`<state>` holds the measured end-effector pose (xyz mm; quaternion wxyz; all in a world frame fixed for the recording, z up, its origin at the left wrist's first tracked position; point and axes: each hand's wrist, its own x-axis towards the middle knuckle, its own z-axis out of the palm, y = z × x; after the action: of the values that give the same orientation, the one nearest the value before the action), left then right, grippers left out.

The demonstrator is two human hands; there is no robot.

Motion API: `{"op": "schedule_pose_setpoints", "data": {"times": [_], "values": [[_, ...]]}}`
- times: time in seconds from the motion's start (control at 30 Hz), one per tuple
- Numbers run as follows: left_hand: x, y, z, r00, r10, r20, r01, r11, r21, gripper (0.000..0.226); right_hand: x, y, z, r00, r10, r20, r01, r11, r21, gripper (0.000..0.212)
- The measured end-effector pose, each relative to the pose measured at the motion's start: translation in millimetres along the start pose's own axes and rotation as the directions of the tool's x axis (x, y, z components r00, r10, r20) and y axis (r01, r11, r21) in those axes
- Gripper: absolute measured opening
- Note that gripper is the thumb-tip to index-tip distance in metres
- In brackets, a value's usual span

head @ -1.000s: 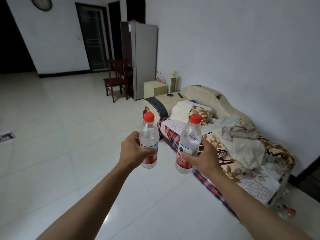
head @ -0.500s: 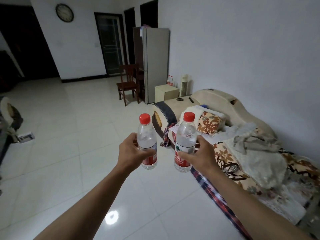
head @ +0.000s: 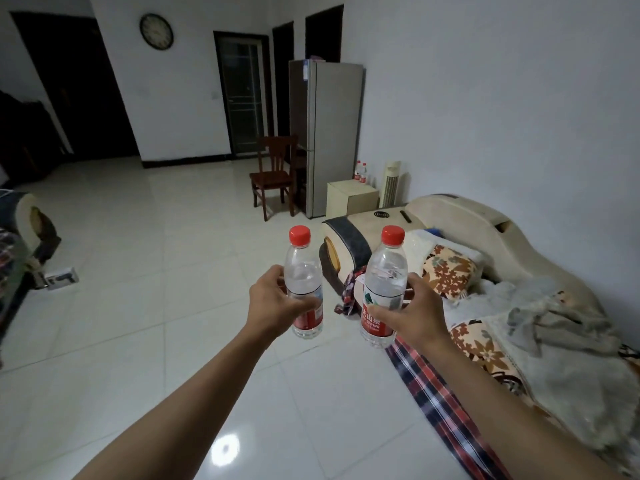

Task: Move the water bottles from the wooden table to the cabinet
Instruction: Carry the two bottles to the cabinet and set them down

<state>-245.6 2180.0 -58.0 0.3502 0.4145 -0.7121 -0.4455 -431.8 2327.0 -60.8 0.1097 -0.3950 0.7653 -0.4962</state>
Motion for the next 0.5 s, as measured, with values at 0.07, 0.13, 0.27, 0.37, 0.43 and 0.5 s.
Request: {"op": "schedule_pose_setpoints", "data": {"times": [0.07, 0.13, 0.27, 0.37, 0.43, 0.5], "values": [[34, -8, -4, 1.0, 0.006, 0.016, -0.006, 1.0, -0.006, 0.063, 27, -6, 16, 1.0, 0.008, -0.012, -0.008, 1.0, -0.016, 0.059], [68, -15, -10, 0.999, 0.018, 0.033, -0.018, 1.0, -0.005, 0.064, 54, -15, 32, 1.0, 0.013, -0.021, -0.013, 1.0, -0.019, 0.057], [136, -24, -22, 0.997, 0.049, 0.067, -0.049, 0.999, -0.005, 0.063, 103, -27, 61, 0.999, 0.004, -0.052, -0.006, 0.999, -0.038, 0.054], [180, -29, -26, 0.997, 0.032, 0.065, -0.03, 0.999, -0.035, 0.06, 134, -29, 78, 0.997, 0.011, -0.071, -0.014, 0.999, -0.042, 0.054], [203, -33, -25, 0.998, 0.012, 0.067, -0.008, 0.998, -0.062, 0.06, 153, -29, 87, 0.997, 0.015, -0.074, -0.019, 0.998, -0.052, 0.054], [225, -37, -23, 0.997, 0.01, 0.072, -0.005, 0.997, -0.074, 0.062, 177, -27, 96, 0.997, 0.009, -0.074, -0.013, 0.998, -0.065, 0.054]]}}
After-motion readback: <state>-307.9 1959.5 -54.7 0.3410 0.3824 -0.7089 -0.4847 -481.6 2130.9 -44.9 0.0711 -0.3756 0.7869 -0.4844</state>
